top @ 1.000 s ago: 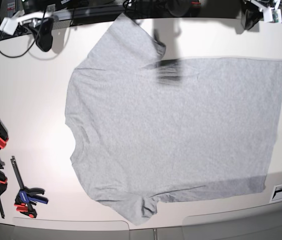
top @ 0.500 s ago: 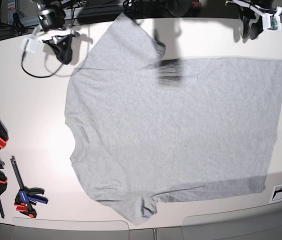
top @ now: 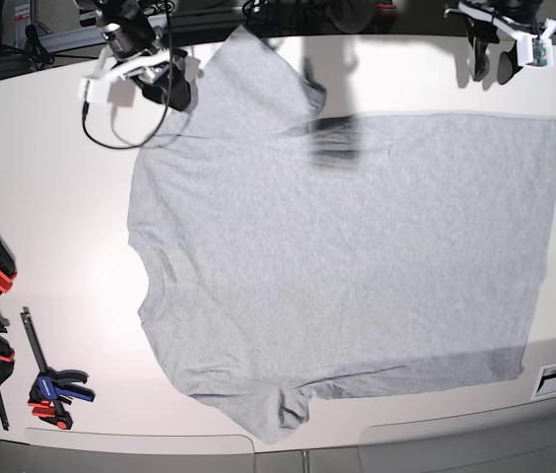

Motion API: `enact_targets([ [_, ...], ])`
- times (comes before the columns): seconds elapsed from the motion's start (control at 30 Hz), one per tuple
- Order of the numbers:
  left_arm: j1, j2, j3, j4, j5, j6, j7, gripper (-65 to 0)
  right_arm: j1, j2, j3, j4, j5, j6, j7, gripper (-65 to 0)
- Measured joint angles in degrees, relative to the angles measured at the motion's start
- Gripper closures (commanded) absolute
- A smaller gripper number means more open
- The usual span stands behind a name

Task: Fold the T-shirt properly
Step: 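Move right gripper to the shirt shoulder, left gripper to hem corner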

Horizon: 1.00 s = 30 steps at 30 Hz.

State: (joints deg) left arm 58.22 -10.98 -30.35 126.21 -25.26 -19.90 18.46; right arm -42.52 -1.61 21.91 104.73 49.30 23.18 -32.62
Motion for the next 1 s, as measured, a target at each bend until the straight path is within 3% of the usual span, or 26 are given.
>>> enact_targets([
  [0.2, 0.00, 0.02, 0.00, 0.00, -0.13, -0.04, 0.63, -23.3, 0.00, -0.63, -0.02, -5.57, 4.70, 0.04, 0.02, -29.5],
  [0.37, 0.00, 0.02, 0.02, 0.00, -0.20, -0.04, 0.92, -23.3, 0.13, -0.81, -0.39, -5.81, 5.22, 0.02, -0.04, -29.5],
  [0.87, 0.00, 0.02, 0.02, 0.00, -1.70, -0.04, 0.94, -23.3, 0.59, -1.73, -10.10, -9.16, 7.34, 0.02, 1.51, -29.4],
  [1.0, -0.20, 0.02, 0.02, 0.00, -1.70, -0.04, 0.92, -23.3, 0.57, -1.75, -12.22, -9.18, 6.25, 0.02, 1.42, -26.7],
])
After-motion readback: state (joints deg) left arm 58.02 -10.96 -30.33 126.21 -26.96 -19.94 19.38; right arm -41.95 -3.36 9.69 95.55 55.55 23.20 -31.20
